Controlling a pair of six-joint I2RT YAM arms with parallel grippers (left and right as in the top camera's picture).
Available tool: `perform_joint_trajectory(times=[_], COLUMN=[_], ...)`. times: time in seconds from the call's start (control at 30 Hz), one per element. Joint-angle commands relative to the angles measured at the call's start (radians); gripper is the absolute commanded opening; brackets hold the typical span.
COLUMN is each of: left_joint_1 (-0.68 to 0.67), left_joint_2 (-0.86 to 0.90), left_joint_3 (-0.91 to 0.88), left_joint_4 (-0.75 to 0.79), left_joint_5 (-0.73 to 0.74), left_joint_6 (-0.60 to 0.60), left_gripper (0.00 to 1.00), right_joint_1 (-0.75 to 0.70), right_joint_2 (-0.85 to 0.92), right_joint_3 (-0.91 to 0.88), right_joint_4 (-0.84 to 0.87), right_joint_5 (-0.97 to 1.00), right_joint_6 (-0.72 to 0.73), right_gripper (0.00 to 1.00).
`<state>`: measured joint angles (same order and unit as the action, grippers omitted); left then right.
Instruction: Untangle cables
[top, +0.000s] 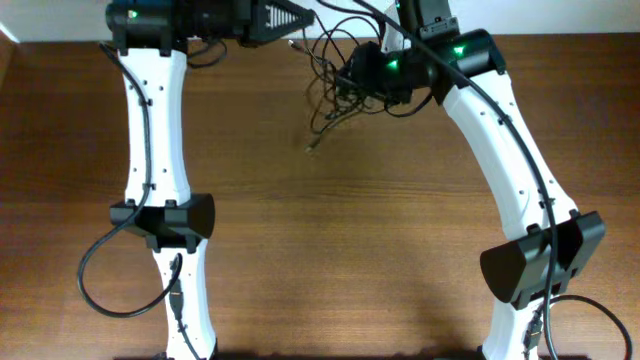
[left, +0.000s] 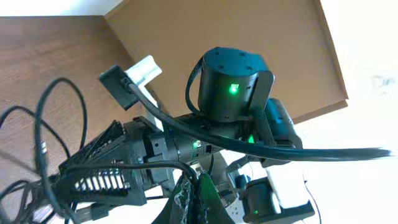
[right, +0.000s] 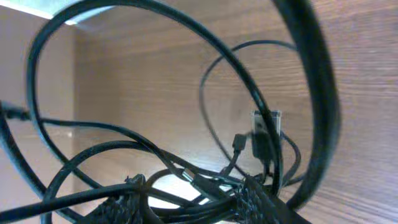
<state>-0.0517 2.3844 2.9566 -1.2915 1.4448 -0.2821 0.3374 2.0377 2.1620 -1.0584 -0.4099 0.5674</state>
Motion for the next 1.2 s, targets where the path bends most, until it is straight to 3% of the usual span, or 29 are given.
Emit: perform_joint_trajectory(times=[0.0, 0.07, 0.2, 0.37, 0.43, 0.5, 0.6, 0.67, 0.83, 0.87, 0.97, 1.0, 1.03, 1.07, 1.13, 1.17], left_joint_1=[0.092, 0.154, 0.229, 0.186, 0.185, 0.185, 0.185, 0.183, 0.013, -0.028, -0.107, -0.130, -0.139, -0.149, -0.160, -0.160], left_joint_2=[-0.044, -0.044, -0.043, -0.043, -0.043, -0.043, -0.043, -0.043, -0.043, -0.043, -0.043, -0.043, -0.043, -0.043, -0.043, -0.043], left_joint_3=[0.023, 0.023, 0.023, 0.022, 0.021, 0.013, 0.003, 0.003, 0.002, 0.002, 0.002, 0.002, 0.002, 0.002, 0.002, -0.007], left_joint_4=[0.134, 0.153, -0.077, -0.231, -0.280, -0.300, -0.316, -0.331, -0.332, -0.343, -0.344, -0.346, -0.354, -0.365, -0.397, -0.397], left_joint_5=[0.120, -0.061, -0.721, -0.929, -1.224, -1.415, -1.490, -1.393, -0.452, -0.422, -0.429, -0.515, -0.601, -0.710, -1.064, -1.158], left_joint_6=[-0.085, -0.084, -0.014, 0.124, 0.123, 0.123, 0.123, 0.124, 0.460, 0.460, 0.456, 0.456, 0.455, 0.455, 0.403, 0.377], left_gripper=[0.00, 0.00, 0.00, 0.00, 0.00, 0.00, 0.00, 0.00, 0.00, 0.00, 0.00, 0.11, 0.30, 0.40, 0.41, 0.57], right_joint_1=[-0.032, -0.058, -0.109, -0.126, -0.225, -0.349, -0.517, -0.534, -0.457, -0.457, -0.457, -0.457, -0.456, -0.456, -0.456, -0.455], right_joint_2=[0.063, 0.063, 0.063, 0.027, -0.050, -0.123, -0.158, -0.153, -0.148, -0.146, -0.142, -0.136, -0.130, -0.130, -0.130, -0.130], right_joint_3=[-0.017, -0.017, -0.017, -0.015, 0.028, 0.051, 0.050, 0.050, 0.050, 0.050, 0.050, 0.050, 0.047, 0.047, 0.047, 0.047], right_joint_4=[-0.101, -0.151, -0.229, -0.260, -0.363, -0.433, -0.515, -0.540, -0.494, -0.494, -0.493, -0.493, -0.494, -0.495, -0.499, -0.500], right_joint_5=[0.173, 0.187, 0.132, 0.082, 0.160, 0.213, 0.204, 0.143, 0.130, 0.130, 0.130, 0.130, 0.130, 0.130, 0.130, 0.130], right_joint_6=[-0.056, -0.095, -0.262, -0.360, -0.381, -0.381, -0.381, -0.446, -0.460, -0.460, -0.460, -0.460, -0.460, -0.460, -0.460, -0.460], right_gripper=[0.42, 0.38, 0.04, 0.04, 0.04, 0.04, 0.04, 0.04, 0.05, 0.05, 0.05, 0.05, 0.06, 0.06, 0.10, 0.11])
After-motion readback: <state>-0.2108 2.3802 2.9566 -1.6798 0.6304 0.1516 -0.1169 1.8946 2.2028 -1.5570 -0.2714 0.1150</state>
